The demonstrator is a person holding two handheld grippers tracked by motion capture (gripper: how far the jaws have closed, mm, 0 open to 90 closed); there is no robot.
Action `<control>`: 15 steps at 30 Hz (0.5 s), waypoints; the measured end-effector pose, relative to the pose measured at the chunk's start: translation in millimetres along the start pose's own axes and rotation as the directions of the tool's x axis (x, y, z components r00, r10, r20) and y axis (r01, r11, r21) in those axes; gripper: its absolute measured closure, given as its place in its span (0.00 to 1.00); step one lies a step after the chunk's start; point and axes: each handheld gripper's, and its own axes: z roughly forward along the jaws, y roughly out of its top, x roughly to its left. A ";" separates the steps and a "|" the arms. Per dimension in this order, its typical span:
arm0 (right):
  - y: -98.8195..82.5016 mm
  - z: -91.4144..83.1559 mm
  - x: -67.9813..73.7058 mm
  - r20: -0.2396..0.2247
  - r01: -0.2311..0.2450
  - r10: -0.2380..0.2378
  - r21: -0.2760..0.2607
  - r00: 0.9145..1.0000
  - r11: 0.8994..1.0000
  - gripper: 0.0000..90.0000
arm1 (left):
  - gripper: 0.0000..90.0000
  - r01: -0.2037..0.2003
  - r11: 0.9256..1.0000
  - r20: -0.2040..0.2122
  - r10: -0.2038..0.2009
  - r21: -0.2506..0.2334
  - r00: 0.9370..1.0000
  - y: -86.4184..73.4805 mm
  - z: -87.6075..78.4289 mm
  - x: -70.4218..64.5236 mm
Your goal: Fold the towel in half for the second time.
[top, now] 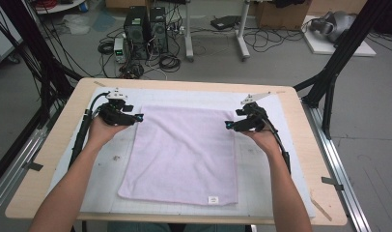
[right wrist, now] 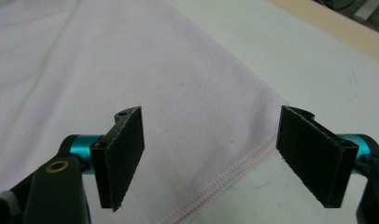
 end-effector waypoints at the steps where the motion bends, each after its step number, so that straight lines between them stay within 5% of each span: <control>1: -1.8 2.7 -2.2 0.000 -0.017 0.017 0.002 1.000 1.000 0.25 | 0.44 0.005 1.000 -0.003 -0.005 -0.003 1.000 -2.4 2.8 0.9; 15: -20.7 29.7 -11.0 0.075 -0.088 0.085 0.033 0.994 0.996 0.36 | 0.49 0.083 0.996 -0.047 -0.081 0.045 0.996 -21.6 33.8 13.0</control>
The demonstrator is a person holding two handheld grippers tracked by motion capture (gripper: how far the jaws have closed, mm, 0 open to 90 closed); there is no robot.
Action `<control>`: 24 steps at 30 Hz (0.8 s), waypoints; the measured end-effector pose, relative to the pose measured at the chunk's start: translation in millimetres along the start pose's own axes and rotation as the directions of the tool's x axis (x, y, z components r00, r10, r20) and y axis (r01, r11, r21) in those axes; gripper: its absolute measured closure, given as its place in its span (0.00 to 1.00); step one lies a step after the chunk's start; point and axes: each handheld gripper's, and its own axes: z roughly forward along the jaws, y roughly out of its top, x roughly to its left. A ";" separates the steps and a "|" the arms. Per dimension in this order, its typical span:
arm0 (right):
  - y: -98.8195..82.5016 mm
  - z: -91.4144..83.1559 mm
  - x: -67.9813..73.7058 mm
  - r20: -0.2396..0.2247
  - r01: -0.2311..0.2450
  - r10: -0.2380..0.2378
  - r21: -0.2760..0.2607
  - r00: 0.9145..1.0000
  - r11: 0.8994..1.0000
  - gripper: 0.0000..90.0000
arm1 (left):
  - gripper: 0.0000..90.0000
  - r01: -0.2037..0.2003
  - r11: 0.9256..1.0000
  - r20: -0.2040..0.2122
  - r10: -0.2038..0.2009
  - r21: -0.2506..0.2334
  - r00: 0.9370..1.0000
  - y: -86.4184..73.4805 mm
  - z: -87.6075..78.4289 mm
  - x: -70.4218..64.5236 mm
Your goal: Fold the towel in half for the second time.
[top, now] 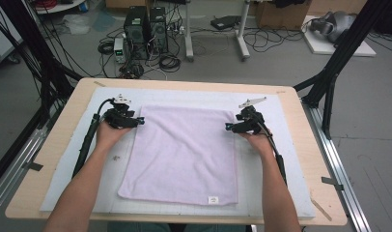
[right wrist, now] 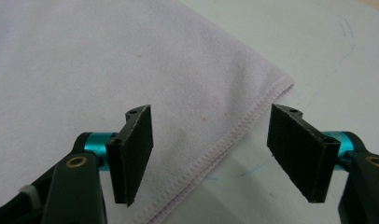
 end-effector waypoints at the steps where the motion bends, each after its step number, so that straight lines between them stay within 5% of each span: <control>1: -0.2 1.4 0.1 0.003 -0.003 0.003 0.001 1.000 1.000 0.37 | 0.49 0.004 1.000 -0.001 -0.004 0.004 1.000 -0.8 1.7 0.1; 4: -1.1 6.0 -0.6 0.017 -0.022 0.022 0.003 1.000 1.000 0.39 | 0.50 0.002 0.999 0.006 -0.003 0.038 1.000 -4.2 8.5 -0.2; 8: -4.5 12.2 -0.9 0.030 -0.035 0.035 0.014 0.999 0.999 0.42 | 0.51 0.010 1.000 0.008 -0.010 0.024 1.000 -6.3 8.6 -0.6; 11: -4.6 11.4 0.3 0.035 -0.047 0.046 0.014 0.998 0.999 0.51 | 0.61 -0.010 0.999 0.031 0.009 0.032 0.999 -5.0 7.6 -4.1; 14: -4.0 10.5 2.8 0.003 -0.041 0.041 0.019 0.999 0.999 0.66 | 0.80 -0.038 0.999 0.058 0.036 0.033 0.998 -4.5 7.4 -8.0; 19: -3.2 10.7 2.9 -0.031 -0.082 0.083 0.028 0.996 0.996 0.78 | 0.87 0.017 0.999 0.098 -0.020 0.033 0.995 -5.5 7.5 -3.2; 21: -3.1 10.5 1.6 -0.077 -0.106 0.108 0.032 0.991 0.994 0.91 | 0.91 0.015 0.999 0.104 -0.018 0.031 0.994 -5.5 7.6 -3.4; 24: -2.5 10.8 2.0 -0.083 -0.104 0.106 0.036 0.991 0.994 0.91 | 0.92 0.004 1.000 0.099 -0.007 0.030 0.995 -5.2 7.2 -4.8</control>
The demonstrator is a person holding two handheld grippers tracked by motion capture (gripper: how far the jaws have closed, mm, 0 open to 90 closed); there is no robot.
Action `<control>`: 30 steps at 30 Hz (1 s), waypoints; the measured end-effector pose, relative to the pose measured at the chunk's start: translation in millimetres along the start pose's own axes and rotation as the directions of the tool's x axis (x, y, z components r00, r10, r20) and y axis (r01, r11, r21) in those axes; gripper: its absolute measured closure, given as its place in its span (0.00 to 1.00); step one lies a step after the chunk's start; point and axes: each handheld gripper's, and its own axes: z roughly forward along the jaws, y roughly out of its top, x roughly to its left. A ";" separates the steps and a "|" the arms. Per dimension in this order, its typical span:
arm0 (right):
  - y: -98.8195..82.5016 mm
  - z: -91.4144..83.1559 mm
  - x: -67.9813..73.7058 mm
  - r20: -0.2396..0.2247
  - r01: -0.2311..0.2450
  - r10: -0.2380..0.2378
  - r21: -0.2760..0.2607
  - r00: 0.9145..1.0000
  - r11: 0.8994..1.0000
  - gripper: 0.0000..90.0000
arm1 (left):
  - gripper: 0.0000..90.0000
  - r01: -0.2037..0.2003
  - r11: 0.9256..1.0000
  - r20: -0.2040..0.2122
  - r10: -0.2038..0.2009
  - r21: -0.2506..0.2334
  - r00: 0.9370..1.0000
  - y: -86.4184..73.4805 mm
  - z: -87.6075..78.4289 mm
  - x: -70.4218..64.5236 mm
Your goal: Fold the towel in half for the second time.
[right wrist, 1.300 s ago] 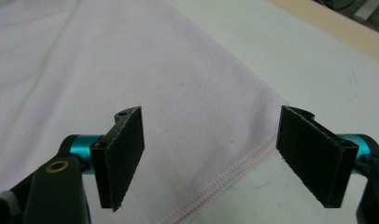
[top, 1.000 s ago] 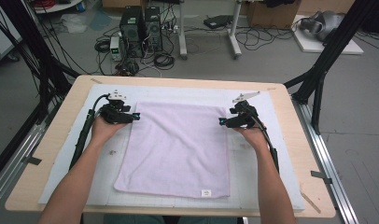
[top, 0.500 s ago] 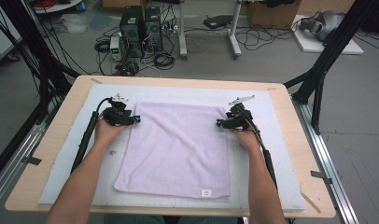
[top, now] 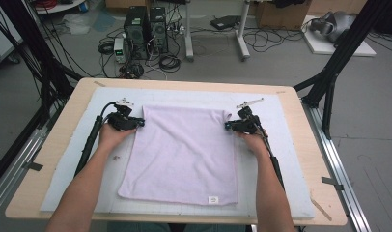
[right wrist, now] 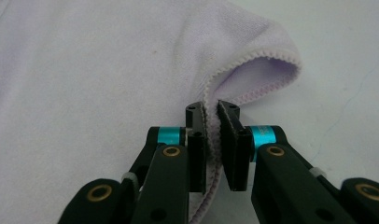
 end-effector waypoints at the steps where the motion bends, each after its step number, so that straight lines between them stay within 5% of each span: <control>1: 0.3 -0.5 -0.1 0.001 0.002 -0.002 0.001 1.000 1.000 0.91 | 0.93 -0.008 1.000 -0.008 0.008 0.003 1.000 0.5 -0.3 -0.4; 5: 3.3 -2.8 4.1 0.021 0.034 -0.034 -0.004 0.999 0.999 0.92 | 0.93 -0.014 1.000 -0.030 0.014 -0.009 0.999 1.6 -3.4 -1.4; 10: 10.0 -19.6 7.6 0.025 0.078 -0.077 -0.051 0.997 0.996 0.92 | 0.94 -0.046 0.995 -0.042 0.042 -0.084 0.998 6.5 -21.3 -5.7; 15: 12.5 -40.5 17.9 -0.009 0.116 -0.117 -0.081 0.993 0.990 0.92 | 0.94 -0.078 0.986 -0.034 0.074 -0.149 0.997 4.2 -45.5 -15.9; 20: 2.9 -62.9 44.6 -0.050 0.159 -0.166 -0.129 0.985 0.979 0.92 | 0.94 -0.119 0.972 -0.021 0.118 -0.204 0.993 -14.6 -71.3 -33.3; 24: -23.3 -65.7 58.6 -0.090 0.160 -0.166 -0.076 0.982 0.984 0.91 | 0.94 -0.111 0.976 0.034 0.120 -0.186 0.992 -41.4 -83.7 -43.5; 30: -52.2 -59.4 57.3 -0.109 0.131 -0.134 -0.033 0.985 0.991 0.85 | 0.88 -0.091 0.989 0.086 0.102 -0.118 0.991 -73.5 -84.7 -48.7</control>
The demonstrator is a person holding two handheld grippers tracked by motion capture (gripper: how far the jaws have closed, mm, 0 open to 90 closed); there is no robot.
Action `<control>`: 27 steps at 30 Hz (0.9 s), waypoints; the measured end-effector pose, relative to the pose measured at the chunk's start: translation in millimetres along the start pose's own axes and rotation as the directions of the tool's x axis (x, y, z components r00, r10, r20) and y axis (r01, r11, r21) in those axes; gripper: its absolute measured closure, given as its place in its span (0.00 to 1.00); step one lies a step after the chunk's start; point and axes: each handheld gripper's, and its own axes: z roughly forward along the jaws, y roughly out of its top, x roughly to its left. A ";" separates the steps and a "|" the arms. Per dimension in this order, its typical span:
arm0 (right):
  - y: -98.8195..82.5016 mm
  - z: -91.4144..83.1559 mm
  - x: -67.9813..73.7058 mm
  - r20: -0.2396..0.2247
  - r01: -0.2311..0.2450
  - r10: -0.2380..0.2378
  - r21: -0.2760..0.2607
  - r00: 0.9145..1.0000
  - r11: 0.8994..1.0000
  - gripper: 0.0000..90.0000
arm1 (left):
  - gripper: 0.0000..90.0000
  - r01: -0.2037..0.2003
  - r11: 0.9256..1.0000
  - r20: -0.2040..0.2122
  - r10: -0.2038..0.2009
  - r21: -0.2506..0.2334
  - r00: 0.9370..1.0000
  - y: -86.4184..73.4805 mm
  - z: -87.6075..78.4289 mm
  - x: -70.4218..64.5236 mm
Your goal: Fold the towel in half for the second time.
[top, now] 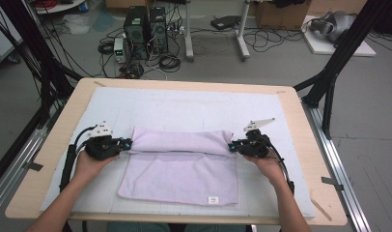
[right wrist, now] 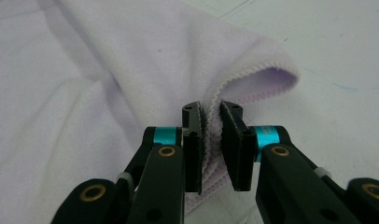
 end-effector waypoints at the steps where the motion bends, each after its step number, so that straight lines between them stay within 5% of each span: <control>1: -0.1 0.3 0.0 0.000 -0.002 0.002 0.005 1.000 1.000 0.80 | 0.85 -0.003 1.000 0.002 0.003 0.016 1.000 -1.7 -0.6 1.1; 5: 4.5 -6.2 -1.4 0.009 -0.017 0.017 0.000 1.000 1.000 0.57 | 0.64 0.031 0.999 0.003 -0.031 -0.008 1.000 0.9 -7.9 7.1; 8: 13.3 -14.7 -6.0 0.044 -0.033 0.033 -0.016 0.998 0.999 0.49 | 0.55 0.046 0.999 -0.006 -0.046 -0.025 0.999 8.4 -11.6 13.3; 13: 28.8 -12.2 -18.5 0.066 -0.037 0.039 -0.029 0.997 0.999 0.45 | 0.50 0.053 0.998 -0.027 -0.054 -0.042 0.998 29.9 -3.8 23.1; 18: 41.9 11.0 -31.2 0.052 -0.070 0.069 0.018 0.996 0.997 0.44 | 0.47 0.076 0.997 -0.026 -0.077 -0.005 0.997 48.3 22.8 36.9; 22: 41.0 32.0 -35.7 0.032 -0.084 0.081 0.081 0.996 0.993 0.48 | 0.45 0.112 0.989 -0.043 -0.108 0.099 0.993 46.4 48.7 44.6; 24: 37.9 38.7 -37.4 0.011 -0.085 0.084 0.128 0.996 0.988 0.56 | 0.48 0.133 0.979 -0.011 -0.133 0.153 0.991 39.6 56.7 49.2; 26: 35.2 40.3 -36.4 0.024 -0.076 0.074 0.136 0.997 0.988 0.81 | 0.61 0.132 0.982 0.010 -0.135 0.134 0.991 37.7 54.6 51.6; 27: 34.5 39.6 -36.5 -0.013 -0.073 0.076 0.132 0.997 0.989 0.87 | 0.75 0.135 0.982 0.034 -0.140 0.132 0.990 37.6 53.1 52.6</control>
